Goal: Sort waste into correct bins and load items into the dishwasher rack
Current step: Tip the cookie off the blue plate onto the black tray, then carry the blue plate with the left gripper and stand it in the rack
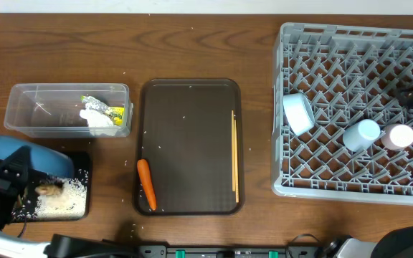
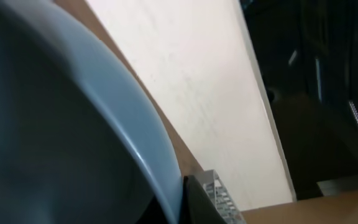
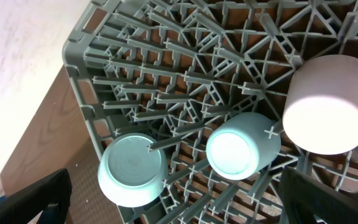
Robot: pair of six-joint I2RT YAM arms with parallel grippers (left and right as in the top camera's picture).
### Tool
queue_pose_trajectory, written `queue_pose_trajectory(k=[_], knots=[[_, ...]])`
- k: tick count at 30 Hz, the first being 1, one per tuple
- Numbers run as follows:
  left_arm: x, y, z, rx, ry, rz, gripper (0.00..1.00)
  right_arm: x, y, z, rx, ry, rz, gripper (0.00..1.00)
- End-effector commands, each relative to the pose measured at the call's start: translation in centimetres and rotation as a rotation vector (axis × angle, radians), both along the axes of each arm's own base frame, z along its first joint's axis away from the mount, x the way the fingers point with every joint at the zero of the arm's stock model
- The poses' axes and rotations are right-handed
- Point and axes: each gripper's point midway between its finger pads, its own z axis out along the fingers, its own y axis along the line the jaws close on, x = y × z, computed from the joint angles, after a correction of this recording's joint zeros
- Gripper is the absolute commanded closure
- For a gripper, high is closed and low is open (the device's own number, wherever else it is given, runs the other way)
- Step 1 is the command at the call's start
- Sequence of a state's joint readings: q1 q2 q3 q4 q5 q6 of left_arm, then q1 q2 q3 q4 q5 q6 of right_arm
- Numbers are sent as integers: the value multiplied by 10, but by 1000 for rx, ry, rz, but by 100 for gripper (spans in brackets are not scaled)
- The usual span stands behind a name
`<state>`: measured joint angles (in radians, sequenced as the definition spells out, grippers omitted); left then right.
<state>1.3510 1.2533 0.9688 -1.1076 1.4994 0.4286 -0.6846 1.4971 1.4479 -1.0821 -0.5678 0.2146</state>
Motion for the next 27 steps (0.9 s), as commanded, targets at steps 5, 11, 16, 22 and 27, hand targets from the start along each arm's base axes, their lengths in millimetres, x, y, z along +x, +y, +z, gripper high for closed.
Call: queue_pose_trajectory(k=[5,11,16,22,27], knots=[[8,-27,23,126,-105,-85,94,5,10,3,-9,-12,39,1],[39,-106,37,335,-152,-423,94,5,10,3,-5,-12,33,1],[73,-178,56,365,-245,-726,94,7,8,4,-1,-19,19,1],[144,-252,91,373,-307,-751,94,9,7,5,10,-20,-2,1],[177,-321,127,336,-500,-676,94,7,3,3,14,-6,-32,1]])
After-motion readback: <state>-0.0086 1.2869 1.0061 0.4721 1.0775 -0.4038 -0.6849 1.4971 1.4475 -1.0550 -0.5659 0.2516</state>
